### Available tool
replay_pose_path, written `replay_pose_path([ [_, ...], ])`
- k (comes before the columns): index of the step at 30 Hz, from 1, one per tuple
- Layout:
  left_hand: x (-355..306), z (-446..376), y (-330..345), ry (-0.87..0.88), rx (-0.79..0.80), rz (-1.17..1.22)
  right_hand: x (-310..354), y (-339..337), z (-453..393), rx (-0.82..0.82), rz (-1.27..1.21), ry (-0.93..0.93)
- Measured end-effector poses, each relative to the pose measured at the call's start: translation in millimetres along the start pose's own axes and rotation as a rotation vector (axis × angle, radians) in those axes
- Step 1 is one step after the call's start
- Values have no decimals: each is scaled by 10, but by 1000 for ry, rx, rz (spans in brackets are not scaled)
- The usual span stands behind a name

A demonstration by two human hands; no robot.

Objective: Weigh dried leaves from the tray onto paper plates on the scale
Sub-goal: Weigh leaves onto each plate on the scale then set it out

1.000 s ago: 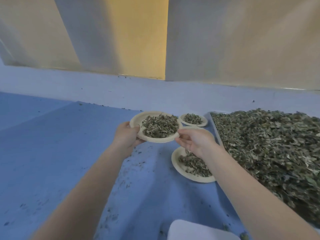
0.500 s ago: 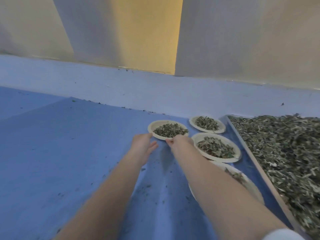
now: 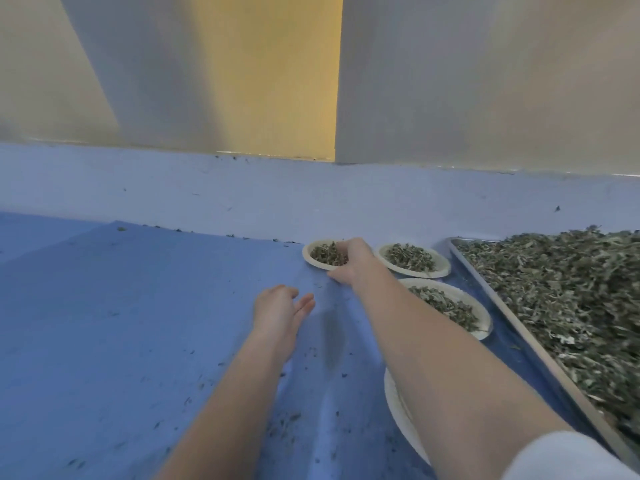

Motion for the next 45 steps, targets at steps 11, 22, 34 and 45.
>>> replay_pose_path([
  [11,-269,1336,417,60,126,-319,24,-154,1997,194,-18,-21],
  [22,-107,3450,849,238,485,-665,420,-1056,4466,-241,1308,-627],
  [34,1184,4926,1967,156,835,-957,785,-3019,5657,-489,1708,-378],
  [45,1966,5008,2224,387,825,-1256,387,-4866,5838,-759,1705,-147],
])
Point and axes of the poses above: each hand's wrist, its own z-axis away from the middle knuckle, its own y-axis out of the palm, x = y × z, the point moved 7 cm from there along -z, towards the middle knuckle, and after that the axes turned 14 degrees about z, right-handed, at the moved point
